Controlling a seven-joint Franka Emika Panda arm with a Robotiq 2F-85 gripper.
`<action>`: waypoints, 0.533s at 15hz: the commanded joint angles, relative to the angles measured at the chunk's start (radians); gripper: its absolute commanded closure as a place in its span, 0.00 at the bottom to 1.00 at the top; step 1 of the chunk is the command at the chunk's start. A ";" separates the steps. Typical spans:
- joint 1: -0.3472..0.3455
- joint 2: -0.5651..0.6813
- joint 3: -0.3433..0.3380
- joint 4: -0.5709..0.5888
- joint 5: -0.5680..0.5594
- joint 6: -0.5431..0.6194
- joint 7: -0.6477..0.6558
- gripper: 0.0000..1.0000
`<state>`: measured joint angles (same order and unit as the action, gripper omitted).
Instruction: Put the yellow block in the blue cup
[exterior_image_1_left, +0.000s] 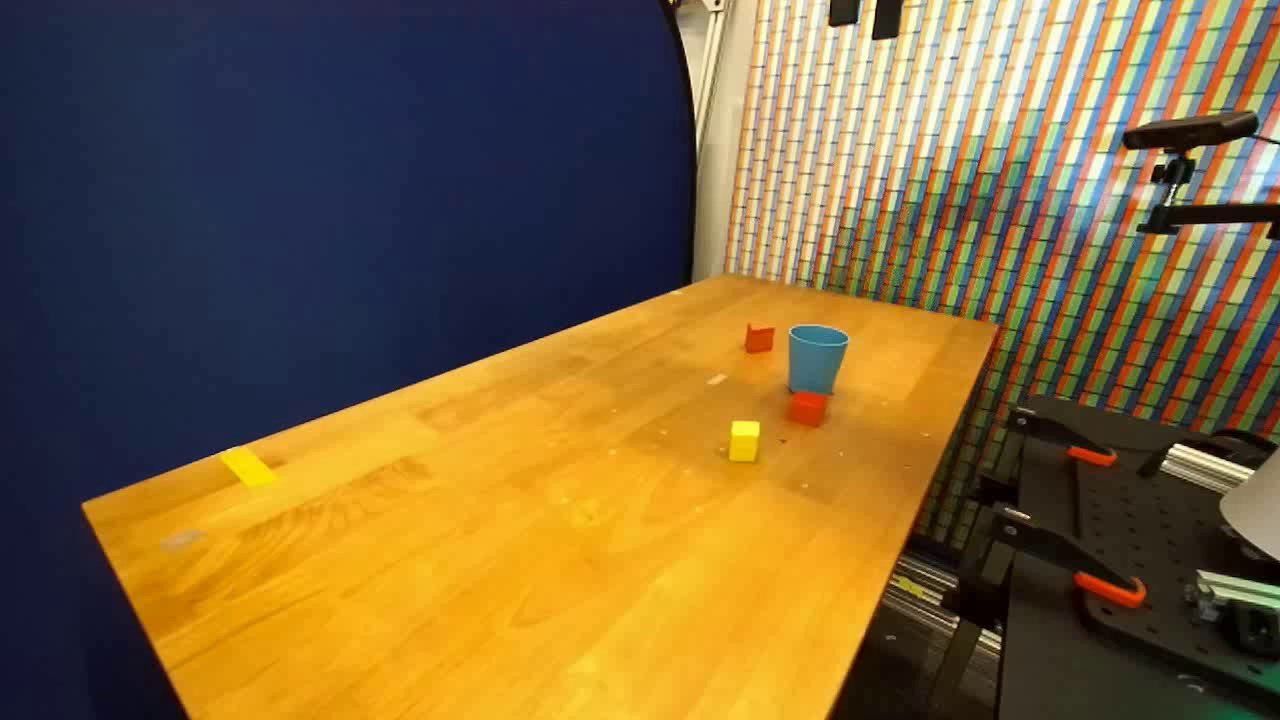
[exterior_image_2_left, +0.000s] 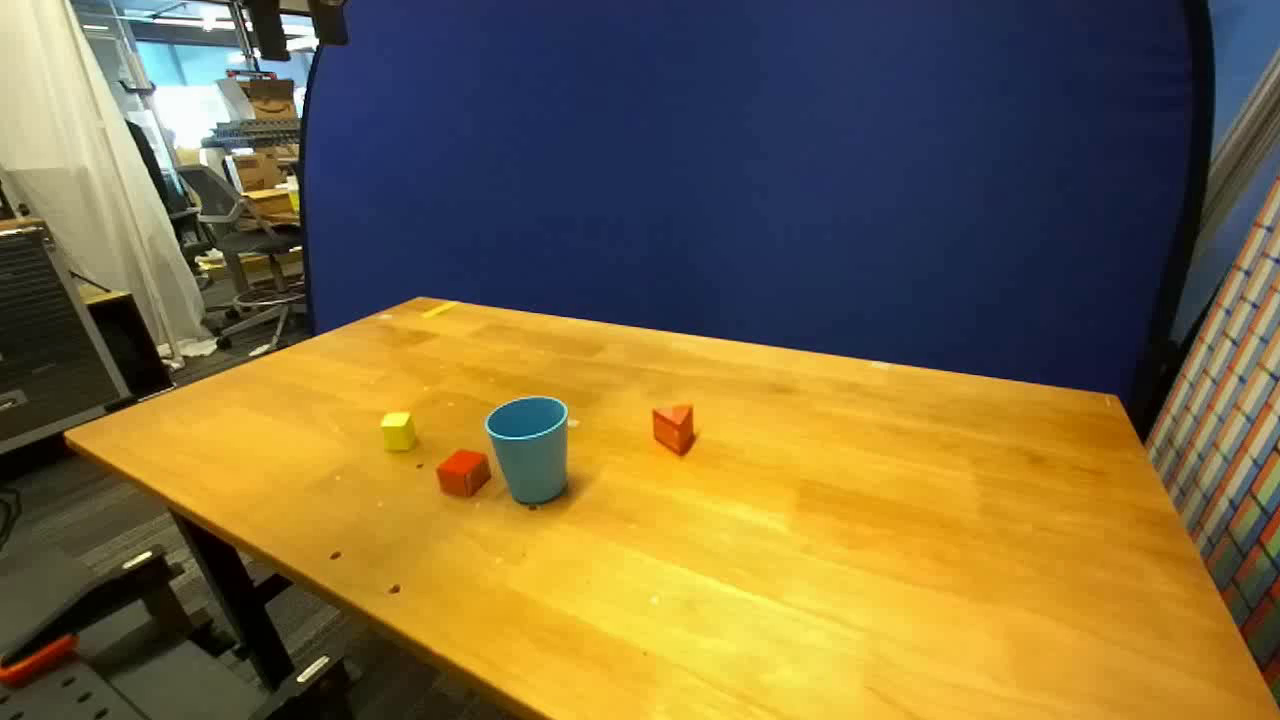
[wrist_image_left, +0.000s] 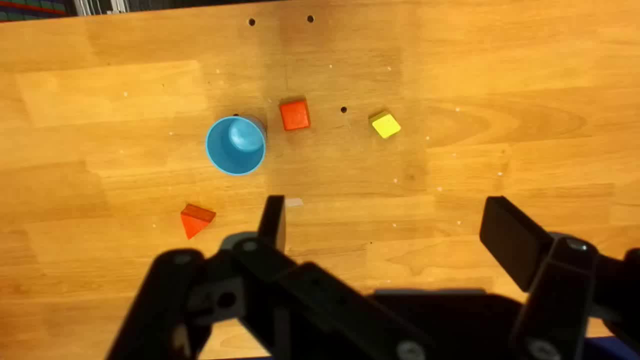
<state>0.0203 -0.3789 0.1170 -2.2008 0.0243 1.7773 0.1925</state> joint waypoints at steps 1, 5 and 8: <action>0.008 0.001 -0.007 0.006 -0.003 -0.003 0.002 0.00; 0.008 -0.003 -0.007 0.013 -0.003 -0.001 0.002 0.00; 0.008 -0.003 -0.007 0.013 -0.003 -0.001 0.002 0.00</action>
<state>0.0203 -0.3824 0.1170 -2.1891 0.0243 1.7777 0.1924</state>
